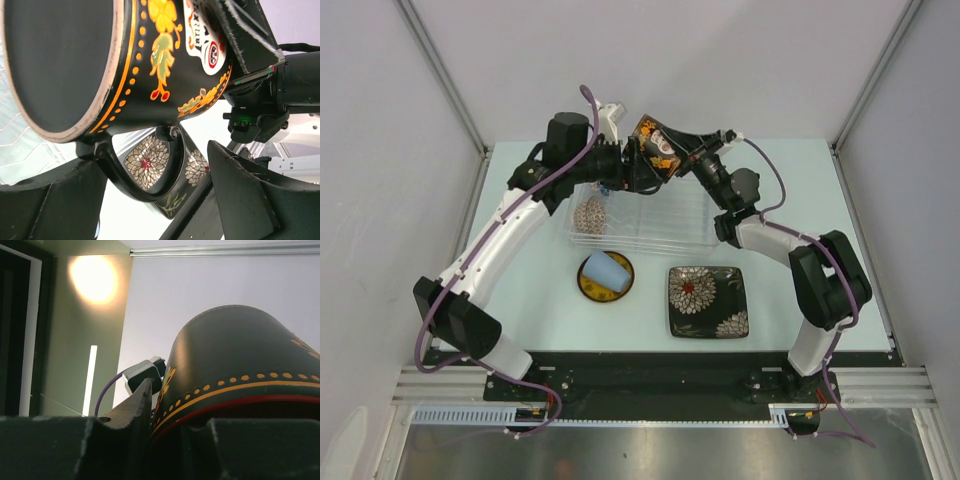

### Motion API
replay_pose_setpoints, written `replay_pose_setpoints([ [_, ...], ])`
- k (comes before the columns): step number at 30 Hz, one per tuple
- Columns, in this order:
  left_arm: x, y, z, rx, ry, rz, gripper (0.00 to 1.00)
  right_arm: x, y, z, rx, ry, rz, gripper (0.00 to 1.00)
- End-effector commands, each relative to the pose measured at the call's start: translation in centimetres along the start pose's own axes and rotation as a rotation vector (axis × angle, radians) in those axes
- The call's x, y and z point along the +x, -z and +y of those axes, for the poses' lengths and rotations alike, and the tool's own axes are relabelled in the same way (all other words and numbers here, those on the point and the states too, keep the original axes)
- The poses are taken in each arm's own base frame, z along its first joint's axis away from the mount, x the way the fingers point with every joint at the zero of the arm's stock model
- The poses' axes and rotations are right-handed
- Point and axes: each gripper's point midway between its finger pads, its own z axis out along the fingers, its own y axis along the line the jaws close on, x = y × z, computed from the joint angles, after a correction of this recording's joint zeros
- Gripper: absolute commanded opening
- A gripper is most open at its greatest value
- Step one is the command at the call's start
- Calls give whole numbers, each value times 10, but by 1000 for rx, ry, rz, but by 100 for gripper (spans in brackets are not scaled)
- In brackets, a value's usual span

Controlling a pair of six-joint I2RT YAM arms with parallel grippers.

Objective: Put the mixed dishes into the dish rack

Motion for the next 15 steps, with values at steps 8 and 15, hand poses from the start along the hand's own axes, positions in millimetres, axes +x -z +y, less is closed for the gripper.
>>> replay_pose_setpoints([
  [8, -6, -3, -61, 191, -13, -8, 76, 72, 10, 125, -505, -21, 191, 0],
  [15, -20, 0, -66, 190, -16, -41, 36, 80, 8, 118, -491, -64, 203, 0],
])
